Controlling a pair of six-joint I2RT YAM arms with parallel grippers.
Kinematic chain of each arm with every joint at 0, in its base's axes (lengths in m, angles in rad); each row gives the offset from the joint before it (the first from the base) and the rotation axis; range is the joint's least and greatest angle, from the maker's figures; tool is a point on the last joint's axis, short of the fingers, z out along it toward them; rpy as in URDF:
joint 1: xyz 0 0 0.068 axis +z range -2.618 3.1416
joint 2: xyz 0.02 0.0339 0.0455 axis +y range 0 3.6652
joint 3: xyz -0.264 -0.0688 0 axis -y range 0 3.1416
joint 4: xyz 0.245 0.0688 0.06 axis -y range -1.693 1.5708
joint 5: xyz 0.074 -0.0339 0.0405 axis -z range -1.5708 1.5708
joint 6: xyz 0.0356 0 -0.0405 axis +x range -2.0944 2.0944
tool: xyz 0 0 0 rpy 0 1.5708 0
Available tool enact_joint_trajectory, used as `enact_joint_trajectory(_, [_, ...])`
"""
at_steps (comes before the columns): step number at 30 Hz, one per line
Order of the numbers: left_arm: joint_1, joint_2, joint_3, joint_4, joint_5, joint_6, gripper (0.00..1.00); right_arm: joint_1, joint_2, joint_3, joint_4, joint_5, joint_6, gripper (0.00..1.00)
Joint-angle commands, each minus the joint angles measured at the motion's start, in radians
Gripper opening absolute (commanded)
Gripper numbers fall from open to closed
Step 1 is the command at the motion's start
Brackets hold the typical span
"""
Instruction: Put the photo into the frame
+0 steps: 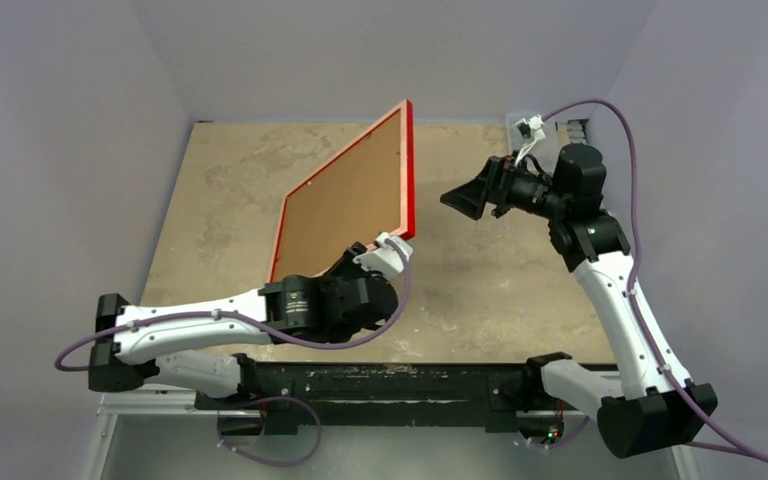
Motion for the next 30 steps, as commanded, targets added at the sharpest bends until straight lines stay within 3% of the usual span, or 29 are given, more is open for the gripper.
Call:
enact_joint_trajectory(1, [0.002, -0.142, -0.029, 0.050, 0.047, -0.092, 0.00, -0.004, -0.070, -0.057, 0.443, -0.117, -0.008, 0.89])
enact_joint_trajectory(9, [0.002, -0.262, -0.056, -0.018, 0.085, -0.147, 0.00, 0.001, -0.104, -0.279, 1.090, -0.262, -0.012, 0.94])
enact_joint_trajectory(13, [0.002, -0.310, -0.077, -0.005, 0.171, -0.138, 0.00, 0.028, -0.097, -0.309, 1.209, -0.378, -0.137, 0.94])
enact_joint_trajectory(17, [0.003, -0.334, -0.093, 0.020, 0.283, -0.118, 0.00, 0.090, -0.137, -0.296, 1.041, -0.444, -0.466, 0.93])
enact_joint_trajectory(20, [0.002, -0.344, -0.097, 0.019, 0.334, -0.122, 0.00, 0.175, -0.164, -0.216, 0.618, -0.407, -0.867, 0.93])
enact_joint_trajectory(22, [0.002, -0.349, -0.103, 0.019, 0.362, -0.130, 0.00, 0.232, -0.155, -0.172, 0.456, -0.394, -1.056, 0.93])
enact_joint_trajectory(28, [0.002, -0.371, -0.113, 0.021, 0.407, -0.146, 0.00, 0.342, -0.113, -0.129, 0.381, -0.383, -1.287, 0.95])
enact_joint_trajectory(30, [0.002, -0.375, -0.112, 0.019, 0.412, -0.148, 0.00, 0.373, -0.084, -0.084, 0.282, -0.374, -1.389, 0.95])
